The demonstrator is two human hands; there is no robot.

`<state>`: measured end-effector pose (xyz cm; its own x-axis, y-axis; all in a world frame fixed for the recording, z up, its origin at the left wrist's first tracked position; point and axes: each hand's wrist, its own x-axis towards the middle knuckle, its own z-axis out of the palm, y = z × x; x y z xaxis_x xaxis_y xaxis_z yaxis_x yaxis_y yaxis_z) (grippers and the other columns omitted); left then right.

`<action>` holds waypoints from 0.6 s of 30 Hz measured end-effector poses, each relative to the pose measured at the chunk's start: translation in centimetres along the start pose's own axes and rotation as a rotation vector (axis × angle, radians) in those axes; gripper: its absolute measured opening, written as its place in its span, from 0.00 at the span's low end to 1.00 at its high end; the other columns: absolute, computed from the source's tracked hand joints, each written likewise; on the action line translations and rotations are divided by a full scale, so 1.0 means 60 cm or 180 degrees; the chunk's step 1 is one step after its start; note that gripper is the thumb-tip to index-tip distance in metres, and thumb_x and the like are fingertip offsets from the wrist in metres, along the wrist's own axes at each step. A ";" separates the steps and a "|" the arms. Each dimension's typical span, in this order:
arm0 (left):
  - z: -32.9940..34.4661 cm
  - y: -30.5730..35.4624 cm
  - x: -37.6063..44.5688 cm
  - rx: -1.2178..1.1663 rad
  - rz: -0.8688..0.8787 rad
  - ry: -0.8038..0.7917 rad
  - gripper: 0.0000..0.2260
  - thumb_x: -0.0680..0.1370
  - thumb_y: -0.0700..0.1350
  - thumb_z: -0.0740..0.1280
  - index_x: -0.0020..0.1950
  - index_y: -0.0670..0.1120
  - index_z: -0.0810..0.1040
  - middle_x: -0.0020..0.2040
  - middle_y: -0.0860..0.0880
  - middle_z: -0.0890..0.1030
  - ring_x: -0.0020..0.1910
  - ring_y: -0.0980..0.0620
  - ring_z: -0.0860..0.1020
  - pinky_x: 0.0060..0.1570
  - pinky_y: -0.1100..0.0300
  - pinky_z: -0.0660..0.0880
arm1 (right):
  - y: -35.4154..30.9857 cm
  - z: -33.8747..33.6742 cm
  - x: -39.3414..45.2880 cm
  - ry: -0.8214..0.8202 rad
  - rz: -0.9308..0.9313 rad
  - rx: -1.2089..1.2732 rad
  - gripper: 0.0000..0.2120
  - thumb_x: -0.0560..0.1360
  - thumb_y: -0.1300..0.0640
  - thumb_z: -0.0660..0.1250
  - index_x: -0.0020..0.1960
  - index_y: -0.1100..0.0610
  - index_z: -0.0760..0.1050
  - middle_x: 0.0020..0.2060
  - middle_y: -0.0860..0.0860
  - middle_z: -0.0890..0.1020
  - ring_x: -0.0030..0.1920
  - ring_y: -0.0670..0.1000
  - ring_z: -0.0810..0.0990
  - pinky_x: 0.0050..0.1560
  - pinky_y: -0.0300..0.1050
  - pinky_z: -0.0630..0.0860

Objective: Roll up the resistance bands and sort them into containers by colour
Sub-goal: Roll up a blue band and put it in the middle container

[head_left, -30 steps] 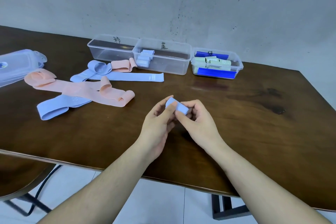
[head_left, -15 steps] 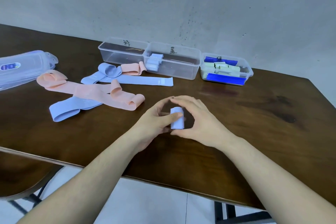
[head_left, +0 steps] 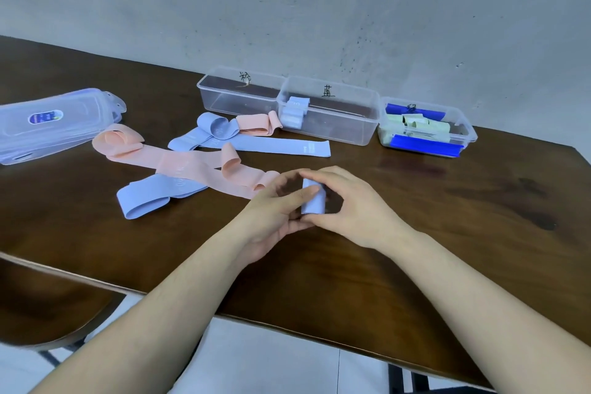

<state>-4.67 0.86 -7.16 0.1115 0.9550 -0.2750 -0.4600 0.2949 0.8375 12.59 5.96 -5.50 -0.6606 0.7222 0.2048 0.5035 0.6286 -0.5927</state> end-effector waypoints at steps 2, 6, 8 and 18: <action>-0.004 0.004 0.004 -0.0234 -0.0021 0.0008 0.21 0.77 0.41 0.71 0.69 0.47 0.73 0.63 0.43 0.80 0.59 0.45 0.82 0.55 0.49 0.79 | -0.002 0.003 0.012 0.0118 0.0020 0.0061 0.29 0.72 0.51 0.76 0.71 0.44 0.73 0.59 0.39 0.75 0.61 0.42 0.74 0.64 0.46 0.74; 0.003 0.010 0.019 -0.0307 -0.0021 0.0102 0.17 0.79 0.40 0.70 0.67 0.48 0.75 0.61 0.44 0.82 0.59 0.44 0.81 0.57 0.49 0.79 | 0.004 0.009 0.030 0.0333 0.0136 0.0262 0.26 0.71 0.53 0.75 0.66 0.40 0.73 0.55 0.39 0.72 0.57 0.42 0.75 0.56 0.42 0.77; 0.011 0.017 0.029 -0.0173 -0.0008 0.0225 0.15 0.79 0.41 0.69 0.66 0.50 0.77 0.60 0.44 0.82 0.57 0.46 0.82 0.53 0.52 0.80 | 0.012 0.005 0.038 0.0309 0.0235 0.0265 0.23 0.70 0.51 0.74 0.62 0.39 0.73 0.54 0.40 0.71 0.56 0.43 0.75 0.54 0.40 0.77; 0.055 0.045 0.075 0.0695 0.0228 0.0636 0.14 0.80 0.44 0.68 0.65 0.52 0.76 0.59 0.45 0.81 0.52 0.48 0.81 0.44 0.56 0.76 | 0.078 -0.072 0.071 -0.0302 -0.0083 0.0162 0.22 0.69 0.47 0.79 0.61 0.43 0.77 0.49 0.36 0.74 0.53 0.34 0.72 0.49 0.25 0.66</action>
<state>-2.50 6.09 -4.57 -0.0999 0.9545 -0.2809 -0.2578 0.2478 0.9339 14.54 13.22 -4.05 -0.7242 0.6736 0.1474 0.4580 0.6297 -0.6274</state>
